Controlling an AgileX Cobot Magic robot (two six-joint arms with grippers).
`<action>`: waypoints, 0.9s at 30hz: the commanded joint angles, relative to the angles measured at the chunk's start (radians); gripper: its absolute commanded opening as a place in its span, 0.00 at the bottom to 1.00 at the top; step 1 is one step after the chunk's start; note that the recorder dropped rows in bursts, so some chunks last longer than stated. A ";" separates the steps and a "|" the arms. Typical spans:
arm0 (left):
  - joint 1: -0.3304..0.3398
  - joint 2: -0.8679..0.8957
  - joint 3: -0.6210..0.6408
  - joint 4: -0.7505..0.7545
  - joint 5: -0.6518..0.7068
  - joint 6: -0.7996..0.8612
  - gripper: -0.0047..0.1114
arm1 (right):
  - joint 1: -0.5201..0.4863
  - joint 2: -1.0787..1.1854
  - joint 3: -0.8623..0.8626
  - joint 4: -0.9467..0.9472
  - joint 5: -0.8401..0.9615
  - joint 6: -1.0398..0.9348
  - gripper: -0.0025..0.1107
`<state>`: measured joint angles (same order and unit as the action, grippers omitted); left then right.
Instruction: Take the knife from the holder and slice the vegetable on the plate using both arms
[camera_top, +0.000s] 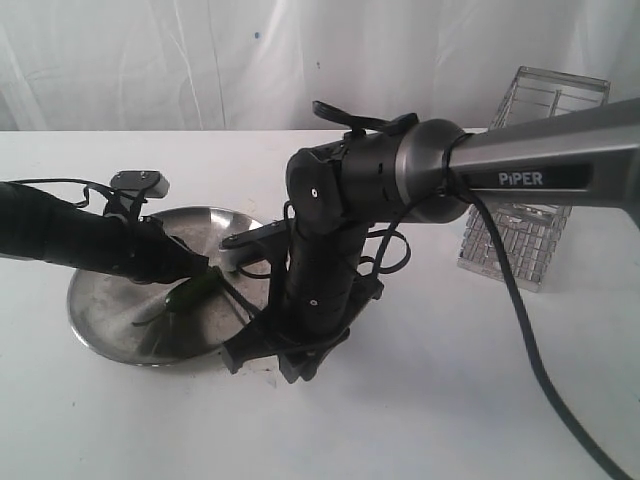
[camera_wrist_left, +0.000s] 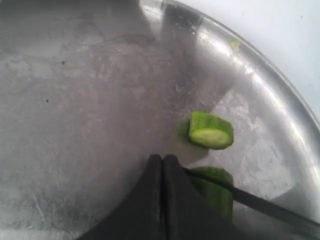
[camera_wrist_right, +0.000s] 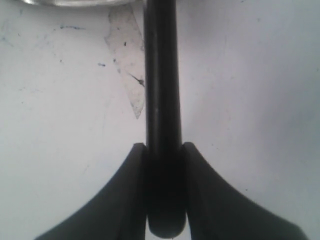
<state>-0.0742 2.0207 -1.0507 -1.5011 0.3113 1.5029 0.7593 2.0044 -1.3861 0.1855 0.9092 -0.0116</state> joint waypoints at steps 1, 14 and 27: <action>-0.015 0.045 0.027 0.073 -0.008 -0.008 0.04 | -0.001 -0.005 0.029 0.004 0.009 -0.018 0.02; -0.015 -0.086 0.026 -0.031 -0.026 -0.006 0.04 | -0.001 -0.005 0.040 0.004 -0.044 -0.010 0.02; -0.017 -0.099 0.037 -0.071 0.135 -0.061 0.04 | -0.001 -0.005 0.040 0.004 -0.044 -0.010 0.02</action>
<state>-0.0849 1.9066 -1.0303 -1.5496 0.4147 1.4712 0.7593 2.0025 -1.3538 0.1892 0.8657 -0.0116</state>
